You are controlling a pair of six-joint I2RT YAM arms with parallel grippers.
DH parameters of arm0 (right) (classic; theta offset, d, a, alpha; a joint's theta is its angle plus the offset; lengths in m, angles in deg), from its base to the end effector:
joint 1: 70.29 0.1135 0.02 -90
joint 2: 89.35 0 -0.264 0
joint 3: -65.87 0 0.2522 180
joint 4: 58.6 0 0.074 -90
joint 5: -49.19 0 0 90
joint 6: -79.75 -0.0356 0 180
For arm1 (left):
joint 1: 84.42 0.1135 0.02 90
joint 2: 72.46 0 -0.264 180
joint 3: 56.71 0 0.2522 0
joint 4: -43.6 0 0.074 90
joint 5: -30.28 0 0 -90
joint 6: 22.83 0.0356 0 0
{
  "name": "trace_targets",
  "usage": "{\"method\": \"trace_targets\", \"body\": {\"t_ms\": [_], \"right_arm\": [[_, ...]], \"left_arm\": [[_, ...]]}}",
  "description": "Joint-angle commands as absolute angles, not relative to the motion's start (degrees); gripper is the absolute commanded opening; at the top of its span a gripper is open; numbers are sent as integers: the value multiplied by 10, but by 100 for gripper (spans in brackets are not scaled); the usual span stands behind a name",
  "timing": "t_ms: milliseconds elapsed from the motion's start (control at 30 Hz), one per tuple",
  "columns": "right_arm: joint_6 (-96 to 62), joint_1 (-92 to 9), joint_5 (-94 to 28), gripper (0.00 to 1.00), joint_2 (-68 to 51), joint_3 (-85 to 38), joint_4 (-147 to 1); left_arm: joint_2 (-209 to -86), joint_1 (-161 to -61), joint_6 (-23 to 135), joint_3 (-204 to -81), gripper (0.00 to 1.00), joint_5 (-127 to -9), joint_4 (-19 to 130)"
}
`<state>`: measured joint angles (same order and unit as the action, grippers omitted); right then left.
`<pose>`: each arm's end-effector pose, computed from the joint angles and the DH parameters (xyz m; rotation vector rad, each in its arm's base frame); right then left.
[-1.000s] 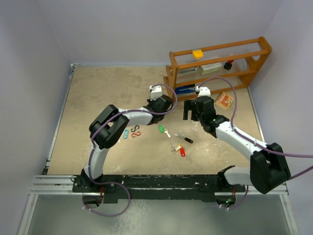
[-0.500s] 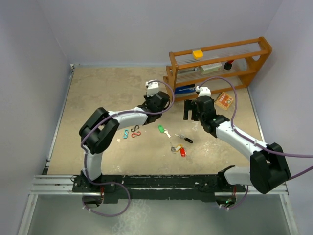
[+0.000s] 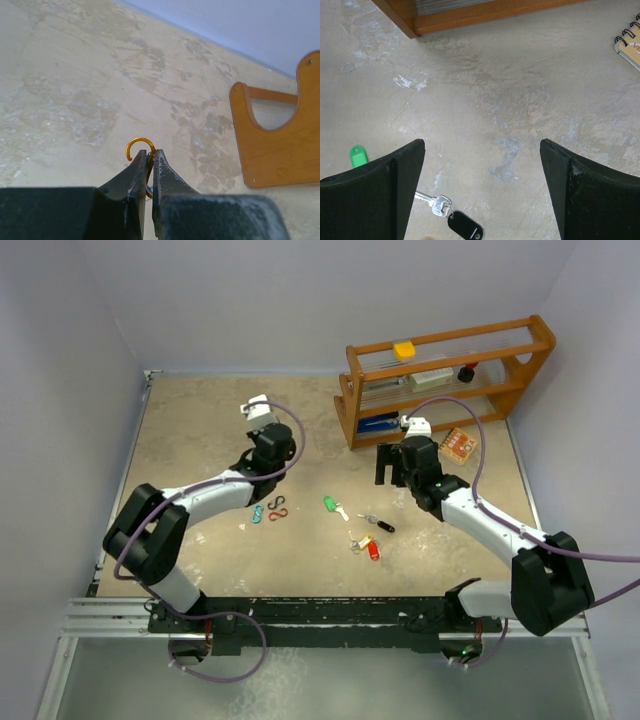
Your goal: Put the keys on the keyring
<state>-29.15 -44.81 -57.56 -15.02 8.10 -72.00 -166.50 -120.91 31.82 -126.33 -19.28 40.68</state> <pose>0.2609 0.1129 0.2418 0.0569 2.0730 0.1693 0.3050 -0.1969 0.2355 -0.4339 1.8060 -0.1822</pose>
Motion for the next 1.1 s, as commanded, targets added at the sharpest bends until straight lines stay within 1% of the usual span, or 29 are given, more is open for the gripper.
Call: {"method": "trace_targets", "body": {"t_ms": [0, 100, 367, 600, 700, 800, 900, 1067], "right_arm": [[-299, -450, -567, 100, -156, 84, -701], [-299, -450, -565, 100, -156, 84, -700], [-298, -450, -562, 100, -161, 83, -702], [-297, -450, -562, 100, -164, 82, -703], [-297, -450, -562, 100, -164, 82, -703], [-296, -450, -563, 100, -165, 82, -703], [-296, -450, -564, 100, -166, 83, -704], [-297, -450, -565, 100, -169, 84, -705]], "left_arm": [[-1609, -1187, 317, -1194, 0, -248, 264], [-1597, -1181, 322, -1178, 0, -259, 242], [-1609, -1157, 297, -1179, 0, -292, 248], [-1622, -1124, 268, -1183, 9, -342, 248], [-1625, -1117, 267, -1185, 15, -346, 248], [-1627, -1109, 266, -1186, 16, -352, 249], [-1631, -1100, 266, -1186, 22, -354, 249], [-1648, -1076, 263, -1187, 26, -360, 247]]}}
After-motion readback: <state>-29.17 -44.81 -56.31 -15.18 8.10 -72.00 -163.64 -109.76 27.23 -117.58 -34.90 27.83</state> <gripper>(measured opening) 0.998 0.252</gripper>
